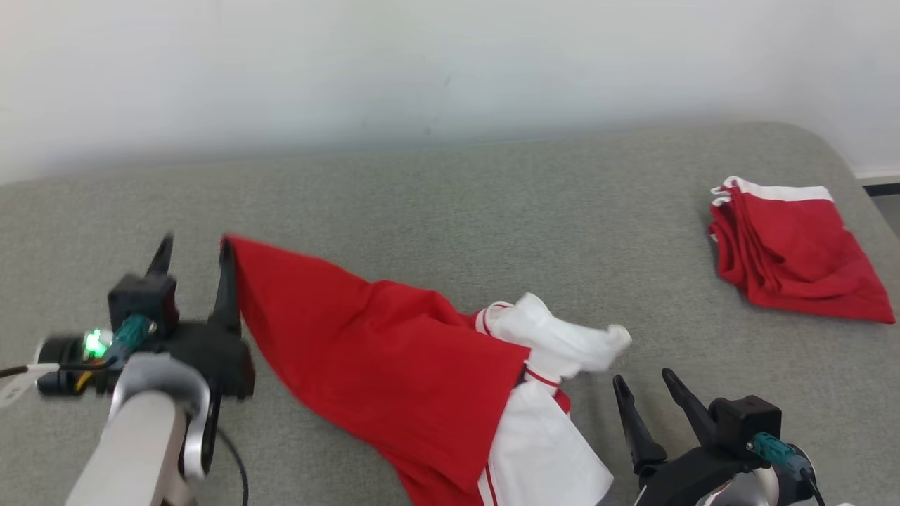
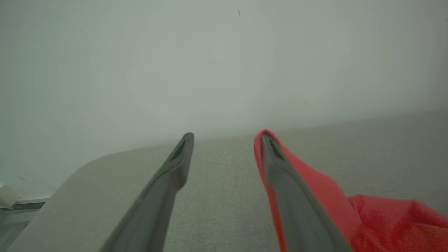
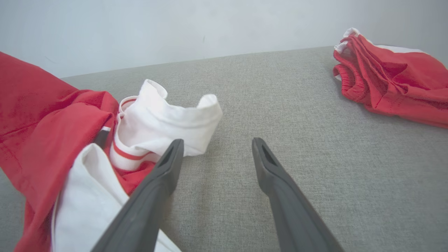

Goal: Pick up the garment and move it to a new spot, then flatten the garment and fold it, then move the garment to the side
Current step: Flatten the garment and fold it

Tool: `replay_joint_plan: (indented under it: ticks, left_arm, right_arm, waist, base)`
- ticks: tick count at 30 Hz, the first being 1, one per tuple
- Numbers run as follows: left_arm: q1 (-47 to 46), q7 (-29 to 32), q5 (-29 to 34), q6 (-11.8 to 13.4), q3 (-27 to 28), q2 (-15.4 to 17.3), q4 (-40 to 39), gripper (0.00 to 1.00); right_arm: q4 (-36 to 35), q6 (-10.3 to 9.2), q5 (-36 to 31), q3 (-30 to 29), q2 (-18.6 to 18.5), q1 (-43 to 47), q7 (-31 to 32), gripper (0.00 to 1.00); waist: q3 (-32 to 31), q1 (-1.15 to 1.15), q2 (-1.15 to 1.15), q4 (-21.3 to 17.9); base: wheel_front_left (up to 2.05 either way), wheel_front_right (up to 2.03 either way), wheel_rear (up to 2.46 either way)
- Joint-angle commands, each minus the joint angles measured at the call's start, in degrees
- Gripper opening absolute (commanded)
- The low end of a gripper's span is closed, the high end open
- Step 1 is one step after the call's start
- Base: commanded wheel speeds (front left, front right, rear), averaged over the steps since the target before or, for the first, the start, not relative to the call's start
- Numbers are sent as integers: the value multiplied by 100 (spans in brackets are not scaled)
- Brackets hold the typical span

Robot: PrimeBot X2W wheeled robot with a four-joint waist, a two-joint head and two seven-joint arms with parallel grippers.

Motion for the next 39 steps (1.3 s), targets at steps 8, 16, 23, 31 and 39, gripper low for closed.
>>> replay_joint_plan:
  ticks: [8,16,23,31,39]
  left_arm:
    - [808,-283,-510,-61,229,-123,831,100]
    - [1635,8,-1010,-1067,-456,-651,-141,100]
    - [2028,775,-756,-1271,-1617,-811,-746,100]
    - [2005,1208,-495,-1246,-2102,-714,-850,100]
    - [1683,1299,-295,-1079,-2227,-808,-501,100]
  right_arm:
    - [-98,-14,-14,4,-84,12,90,100]
    - [-33,-14,40,51,-78,123,86,100]
    - [-44,-14,67,91,-47,127,69,100]
    - [-73,-14,59,25,-28,97,55,100]
    - [-104,-14,64,27,-9,16,0,100]
  waist:
    - [144,-1,0,407]
    - [-95,-1,0,452]
    - [-158,-1,0,294]
    - [-60,-1,0,142]
    - [142,-1,0,-11]
  base:
    - [0,0,0]
    - [0,0,0]
    - [0,0,0]
    - [0,0,0]
    - [0,0,0]
